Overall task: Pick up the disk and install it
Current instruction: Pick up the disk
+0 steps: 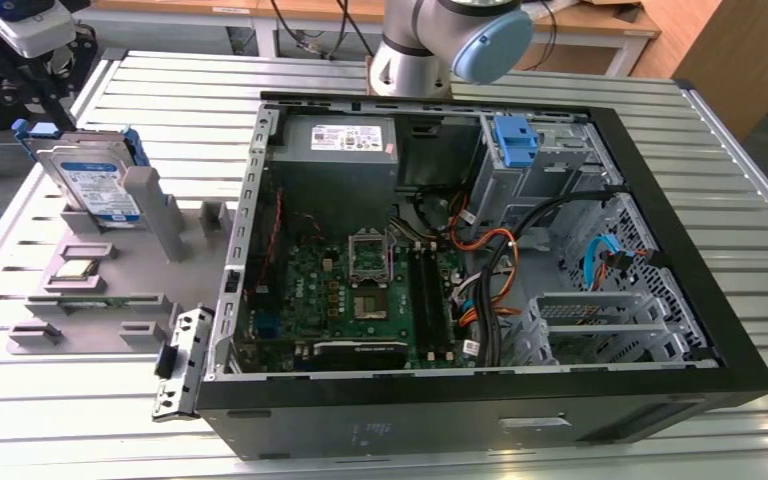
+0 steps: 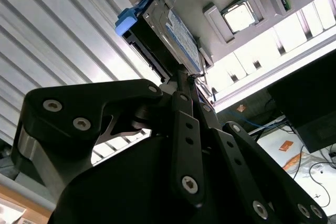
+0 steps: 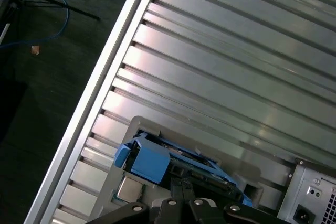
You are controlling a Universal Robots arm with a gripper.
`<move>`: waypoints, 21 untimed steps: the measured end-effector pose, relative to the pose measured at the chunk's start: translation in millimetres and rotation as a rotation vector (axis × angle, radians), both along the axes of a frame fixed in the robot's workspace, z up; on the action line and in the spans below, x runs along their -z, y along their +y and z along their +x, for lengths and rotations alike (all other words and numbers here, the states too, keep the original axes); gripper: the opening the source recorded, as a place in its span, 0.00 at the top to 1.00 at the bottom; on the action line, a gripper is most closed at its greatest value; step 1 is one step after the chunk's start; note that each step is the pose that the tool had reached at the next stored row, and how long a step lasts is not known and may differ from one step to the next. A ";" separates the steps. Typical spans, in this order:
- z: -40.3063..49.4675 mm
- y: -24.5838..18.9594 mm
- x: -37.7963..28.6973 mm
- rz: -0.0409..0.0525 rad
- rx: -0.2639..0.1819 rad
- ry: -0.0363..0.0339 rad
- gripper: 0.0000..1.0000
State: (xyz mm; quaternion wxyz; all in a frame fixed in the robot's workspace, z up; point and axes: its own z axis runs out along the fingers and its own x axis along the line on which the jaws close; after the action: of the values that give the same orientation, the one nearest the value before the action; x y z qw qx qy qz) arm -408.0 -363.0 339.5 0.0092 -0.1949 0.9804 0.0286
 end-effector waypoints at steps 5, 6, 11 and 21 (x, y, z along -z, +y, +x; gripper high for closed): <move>0.0 0.0 0.0 0.0000 -0.016 0.0000 0.90; 0.0 0.0 0.0 0.0000 -0.024 0.0000 0.90; 0.0 0.0 0.0 0.0000 -0.029 0.0000 0.90; 0.0 0.0 0.0 0.0000 -0.045 0.0000 0.90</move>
State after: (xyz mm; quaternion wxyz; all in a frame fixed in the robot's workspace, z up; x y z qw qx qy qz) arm -408.0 -363.0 339.5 0.0086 -0.2171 0.9757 0.0288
